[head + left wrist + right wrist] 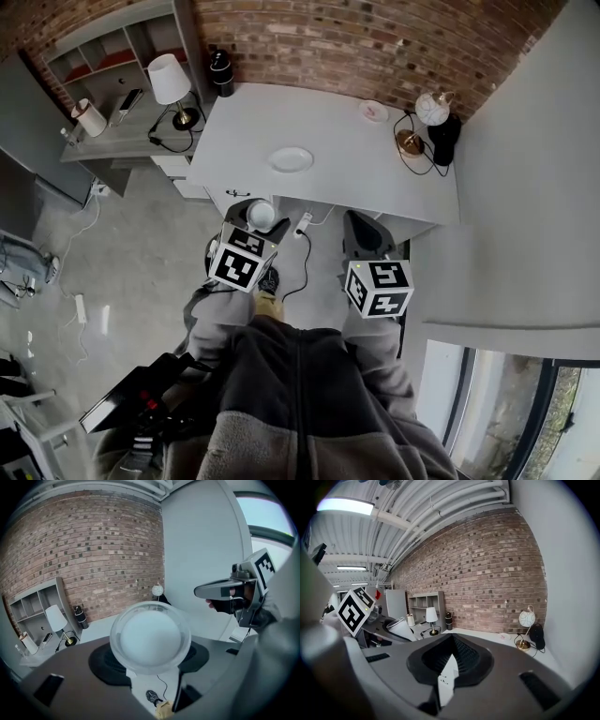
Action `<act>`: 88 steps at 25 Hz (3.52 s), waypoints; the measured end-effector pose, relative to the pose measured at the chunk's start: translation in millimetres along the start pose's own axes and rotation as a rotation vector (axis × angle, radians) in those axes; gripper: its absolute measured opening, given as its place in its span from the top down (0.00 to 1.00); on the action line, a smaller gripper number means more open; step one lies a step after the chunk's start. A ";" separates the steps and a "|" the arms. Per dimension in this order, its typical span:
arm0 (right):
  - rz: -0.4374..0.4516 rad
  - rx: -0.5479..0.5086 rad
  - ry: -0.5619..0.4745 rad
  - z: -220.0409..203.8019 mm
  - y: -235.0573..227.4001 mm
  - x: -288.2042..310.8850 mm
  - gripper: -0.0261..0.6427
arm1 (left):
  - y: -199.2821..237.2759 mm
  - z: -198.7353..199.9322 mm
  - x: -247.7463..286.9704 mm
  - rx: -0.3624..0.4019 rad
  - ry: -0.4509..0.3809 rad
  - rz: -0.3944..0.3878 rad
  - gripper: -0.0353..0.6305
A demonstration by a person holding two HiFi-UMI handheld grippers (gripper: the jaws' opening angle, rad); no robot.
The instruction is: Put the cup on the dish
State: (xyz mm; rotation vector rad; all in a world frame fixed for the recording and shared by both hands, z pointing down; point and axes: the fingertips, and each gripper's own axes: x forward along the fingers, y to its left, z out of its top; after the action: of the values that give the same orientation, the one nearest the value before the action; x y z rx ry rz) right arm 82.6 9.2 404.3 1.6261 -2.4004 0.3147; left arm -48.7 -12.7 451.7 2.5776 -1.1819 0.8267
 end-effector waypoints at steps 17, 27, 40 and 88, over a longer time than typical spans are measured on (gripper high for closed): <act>-0.051 0.063 0.075 29.2 -28.3 169.0 0.96 | 119.7 36.8 105.9 0.075 0.071 -0.118 0.56; -0.064 0.041 0.166 21.6 -26.9 221.4 0.96 | 158.6 28.9 136.8 0.053 0.102 -0.166 0.56; -0.038 0.029 0.267 -12.1 -36.6 246.7 0.96 | 150.9 -6.6 185.4 0.052 0.175 -0.224 0.56; 0.023 0.147 0.552 -170.7 -120.5 324.0 0.96 | 168.1 -137.4 449.2 0.100 0.330 -0.139 0.56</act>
State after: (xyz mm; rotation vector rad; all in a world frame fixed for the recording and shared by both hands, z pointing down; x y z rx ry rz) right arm 89.0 -269.2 671.0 1.3374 -2.0083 0.8390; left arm 6.7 -359.0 806.5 2.4369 -0.8758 1.2460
